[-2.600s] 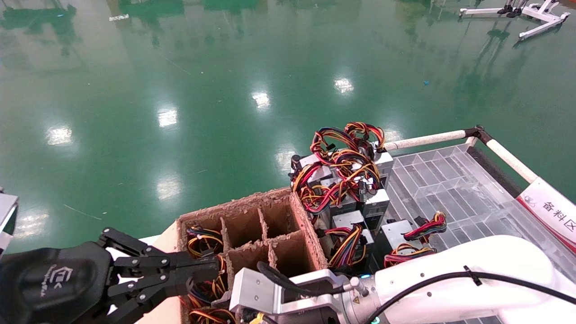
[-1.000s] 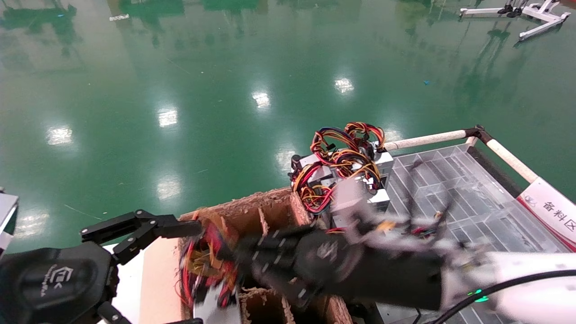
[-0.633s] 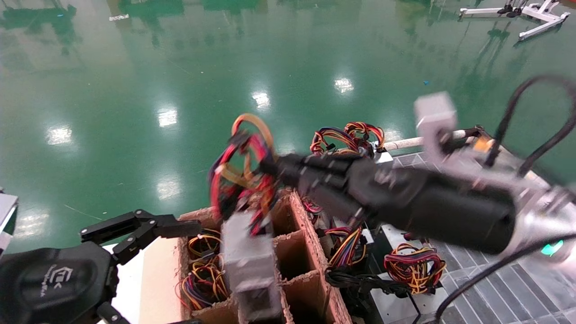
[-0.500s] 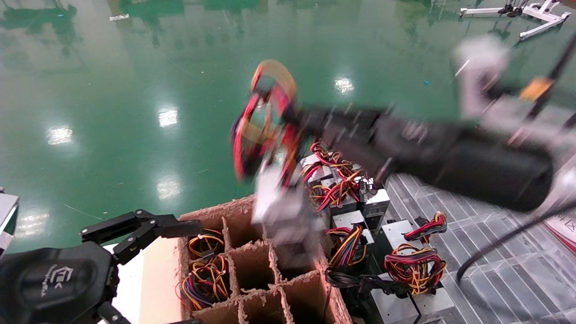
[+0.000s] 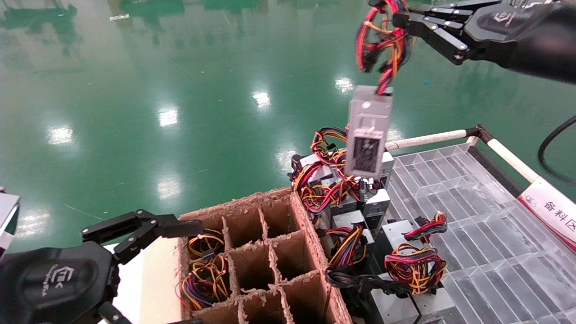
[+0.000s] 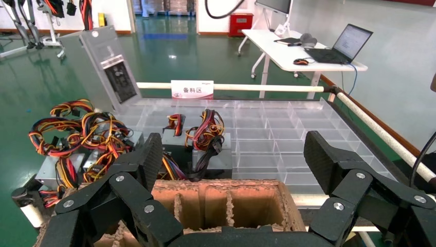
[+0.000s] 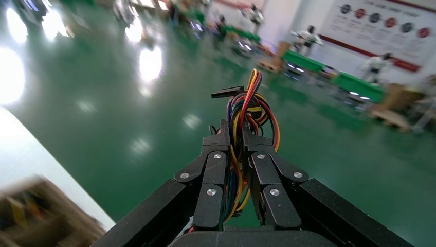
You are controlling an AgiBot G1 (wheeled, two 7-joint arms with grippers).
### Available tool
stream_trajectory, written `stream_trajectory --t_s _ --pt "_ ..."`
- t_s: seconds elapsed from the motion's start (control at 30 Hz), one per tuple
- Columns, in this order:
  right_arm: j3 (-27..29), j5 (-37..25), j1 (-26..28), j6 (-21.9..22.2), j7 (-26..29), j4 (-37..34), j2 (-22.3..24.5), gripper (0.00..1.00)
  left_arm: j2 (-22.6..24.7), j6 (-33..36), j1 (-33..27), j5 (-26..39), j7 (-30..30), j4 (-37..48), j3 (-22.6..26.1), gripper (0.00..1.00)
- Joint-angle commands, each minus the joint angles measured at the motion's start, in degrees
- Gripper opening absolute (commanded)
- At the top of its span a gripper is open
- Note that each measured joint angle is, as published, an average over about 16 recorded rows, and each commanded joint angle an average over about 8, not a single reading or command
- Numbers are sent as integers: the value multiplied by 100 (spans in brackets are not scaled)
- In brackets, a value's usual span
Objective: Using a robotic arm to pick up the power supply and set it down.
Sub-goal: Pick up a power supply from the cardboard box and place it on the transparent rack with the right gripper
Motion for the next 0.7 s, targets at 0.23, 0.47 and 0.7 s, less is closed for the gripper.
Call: stream_trajectory --t_s 0.23,0.47,0.7 --pt "-378 -859 776 422 -1196 -776 21 0 0 0 0 0 0 0 0 100" --pt "-796 -1610 1169 913 -1998 -1311 -80 0 0 0 0 0 0 0 0 100" --pt "-1028 -1959 1280 958 -2414 -1742 -302 0 0 0 0 0 0 0 0 100"
